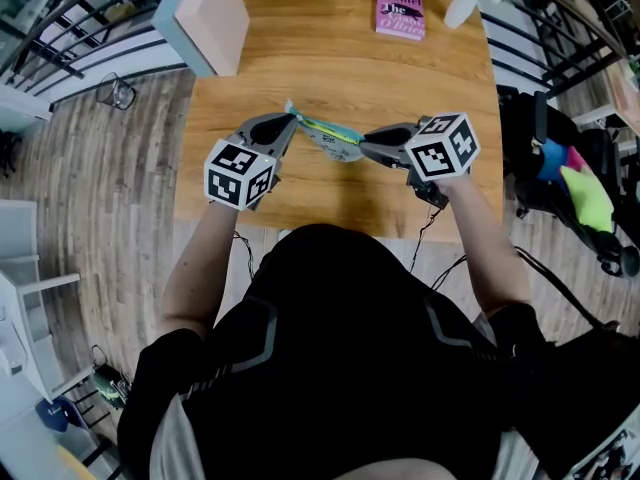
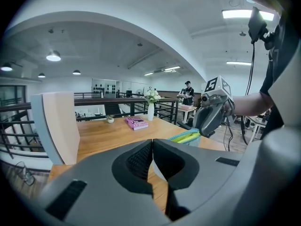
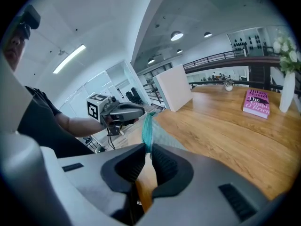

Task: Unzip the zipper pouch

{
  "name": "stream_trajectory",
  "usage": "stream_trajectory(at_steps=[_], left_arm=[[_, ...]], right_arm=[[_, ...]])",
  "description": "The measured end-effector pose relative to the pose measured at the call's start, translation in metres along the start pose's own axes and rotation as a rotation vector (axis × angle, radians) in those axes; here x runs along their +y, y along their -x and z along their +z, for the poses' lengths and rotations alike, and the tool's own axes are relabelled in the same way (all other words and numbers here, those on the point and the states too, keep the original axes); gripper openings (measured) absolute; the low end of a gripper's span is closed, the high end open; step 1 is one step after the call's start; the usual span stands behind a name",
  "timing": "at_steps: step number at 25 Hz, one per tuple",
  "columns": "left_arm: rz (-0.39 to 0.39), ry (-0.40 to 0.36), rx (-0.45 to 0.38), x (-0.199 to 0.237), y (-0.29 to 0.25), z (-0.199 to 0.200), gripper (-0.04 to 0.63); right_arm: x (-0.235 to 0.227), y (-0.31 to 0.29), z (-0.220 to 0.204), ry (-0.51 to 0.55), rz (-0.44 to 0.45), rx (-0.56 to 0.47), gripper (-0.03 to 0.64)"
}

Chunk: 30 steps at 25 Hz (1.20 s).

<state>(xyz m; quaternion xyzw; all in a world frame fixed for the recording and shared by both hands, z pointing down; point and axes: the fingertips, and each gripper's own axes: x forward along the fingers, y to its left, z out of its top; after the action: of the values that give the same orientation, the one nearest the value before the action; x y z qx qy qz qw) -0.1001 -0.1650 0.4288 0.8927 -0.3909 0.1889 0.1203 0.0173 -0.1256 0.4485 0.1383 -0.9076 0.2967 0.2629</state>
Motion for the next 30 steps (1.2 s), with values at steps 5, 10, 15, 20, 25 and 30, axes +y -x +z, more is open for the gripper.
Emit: stream_trajectory(at_steps=[5, 10, 15, 20, 25, 30], left_arm=[[0.034, 0.029, 0.002, 0.015, 0.003, -0.002, 0.032], [0.044, 0.050, 0.006, 0.024, 0.003, -0.006, 0.032], [0.033, 0.063, 0.016, 0.019, -0.005, -0.010, 0.032], [0.004, 0.038, 0.033, 0.010, -0.015, -0.013, 0.032], [-0.003, 0.019, 0.055, 0.000, -0.037, -0.016, 0.032], [-0.014, -0.002, 0.044, -0.008, -0.068, -0.002, 0.032]], right_arm=[[-0.009, 0.007, -0.002, -0.001, -0.024, 0.003, 0.054], [-0.018, 0.013, -0.005, -0.022, -0.039, -0.003, 0.054], [-0.027, 0.015, -0.009, -0.030, -0.057, 0.006, 0.055], [-0.044, 0.019, -0.015, 0.008, -0.133, 0.044, 0.055], [-0.073, 0.025, -0.022, 0.047, -0.213, 0.097, 0.055], [-0.109, 0.040, -0.020, 0.081, -0.318, 0.090, 0.056]])
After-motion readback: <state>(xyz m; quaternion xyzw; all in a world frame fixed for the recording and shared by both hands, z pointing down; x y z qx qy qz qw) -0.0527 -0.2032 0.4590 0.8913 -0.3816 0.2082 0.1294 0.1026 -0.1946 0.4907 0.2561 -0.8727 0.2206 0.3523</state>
